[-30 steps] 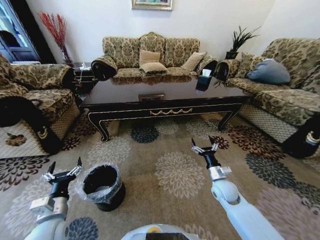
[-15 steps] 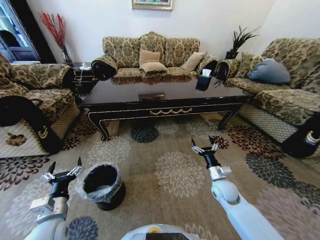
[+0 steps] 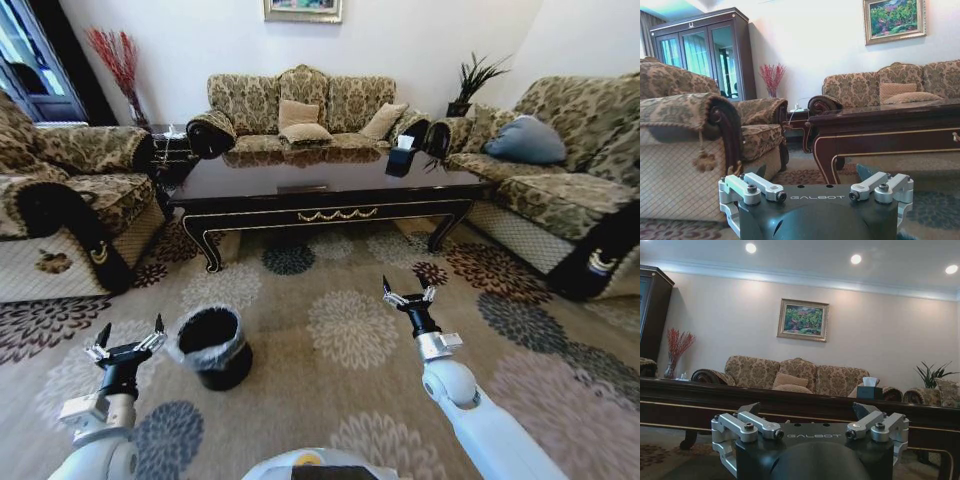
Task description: Move to the front of the table and pick up the trash from the floor, then place it into the trash bin.
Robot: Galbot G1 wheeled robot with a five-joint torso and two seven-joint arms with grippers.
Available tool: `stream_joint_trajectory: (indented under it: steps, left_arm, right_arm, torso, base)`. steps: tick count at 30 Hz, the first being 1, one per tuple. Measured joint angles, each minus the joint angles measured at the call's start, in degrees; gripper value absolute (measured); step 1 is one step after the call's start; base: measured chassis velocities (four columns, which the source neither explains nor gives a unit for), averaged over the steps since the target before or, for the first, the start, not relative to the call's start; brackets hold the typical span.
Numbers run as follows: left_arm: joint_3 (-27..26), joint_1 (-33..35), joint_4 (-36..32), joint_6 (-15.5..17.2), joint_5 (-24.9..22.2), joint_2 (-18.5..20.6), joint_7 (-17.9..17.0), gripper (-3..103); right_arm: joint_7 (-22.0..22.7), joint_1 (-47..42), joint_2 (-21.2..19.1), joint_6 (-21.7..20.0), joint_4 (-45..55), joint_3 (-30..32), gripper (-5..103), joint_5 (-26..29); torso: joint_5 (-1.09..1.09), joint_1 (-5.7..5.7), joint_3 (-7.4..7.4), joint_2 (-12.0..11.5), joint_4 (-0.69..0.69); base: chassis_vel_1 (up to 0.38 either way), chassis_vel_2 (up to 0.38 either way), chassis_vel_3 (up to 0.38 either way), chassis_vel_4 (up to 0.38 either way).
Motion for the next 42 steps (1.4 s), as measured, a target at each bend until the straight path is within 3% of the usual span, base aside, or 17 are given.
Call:
stream_joint_trajectory:
  steps: [42]
  left_arm:
    - [0.0,0.0,0.0,0.0,0.0,0.0,-0.1,100]
  right_arm:
    - [0.0,0.0,0.0,-0.1,0.0,0.0,100,0.0]
  torso:
    - [0.02,-0.02,-0.01,0.0,0.0]
  base:
    - [0.211,-0.204,-0.206,0.199]
